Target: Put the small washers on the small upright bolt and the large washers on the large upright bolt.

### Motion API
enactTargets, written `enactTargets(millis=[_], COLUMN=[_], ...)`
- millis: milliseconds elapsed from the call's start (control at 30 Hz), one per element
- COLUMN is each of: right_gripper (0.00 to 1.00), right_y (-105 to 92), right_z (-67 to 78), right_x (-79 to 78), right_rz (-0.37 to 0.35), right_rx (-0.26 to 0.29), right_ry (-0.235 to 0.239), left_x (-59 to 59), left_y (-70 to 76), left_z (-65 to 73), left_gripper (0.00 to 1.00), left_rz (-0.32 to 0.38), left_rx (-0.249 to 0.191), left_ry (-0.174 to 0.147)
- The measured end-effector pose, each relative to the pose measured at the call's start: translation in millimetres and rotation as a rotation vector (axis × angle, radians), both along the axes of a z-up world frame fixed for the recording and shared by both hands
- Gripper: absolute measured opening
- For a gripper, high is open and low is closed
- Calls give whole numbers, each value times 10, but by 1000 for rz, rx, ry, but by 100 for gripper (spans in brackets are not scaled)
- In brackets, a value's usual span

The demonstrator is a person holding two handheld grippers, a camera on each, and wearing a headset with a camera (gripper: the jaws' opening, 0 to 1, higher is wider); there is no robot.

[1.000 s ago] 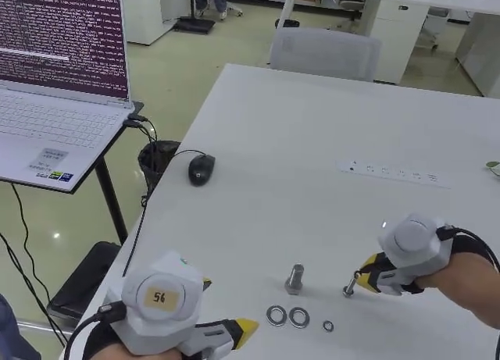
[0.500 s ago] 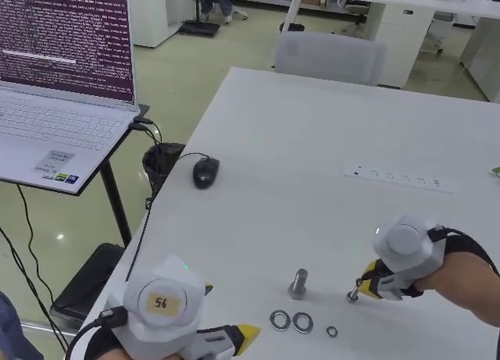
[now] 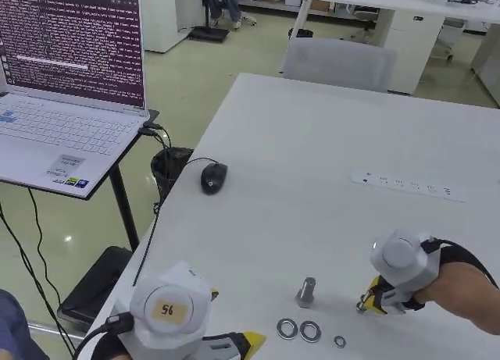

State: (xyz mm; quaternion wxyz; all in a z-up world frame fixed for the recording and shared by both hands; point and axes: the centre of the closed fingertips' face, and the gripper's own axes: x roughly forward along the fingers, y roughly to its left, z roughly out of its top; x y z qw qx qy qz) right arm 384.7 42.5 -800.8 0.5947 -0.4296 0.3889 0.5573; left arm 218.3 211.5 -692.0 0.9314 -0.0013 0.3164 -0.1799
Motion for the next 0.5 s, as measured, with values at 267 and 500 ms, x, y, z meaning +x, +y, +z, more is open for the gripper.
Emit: enactTargets(millis=[267,500], right_gripper=[13,18], right_y=[-20,-82], right_z=[-165,-75], right_x=[0,23], right_rz=[-56,-128], right_rx=[-24,21], right_ry=[17,28], left_x=[-44,-41], left_y=[11,58], left_z=[-36,-45], left_gripper=[55,55], left_rz=[4,11], left_rx=[0,4], left_ry=[12,15])
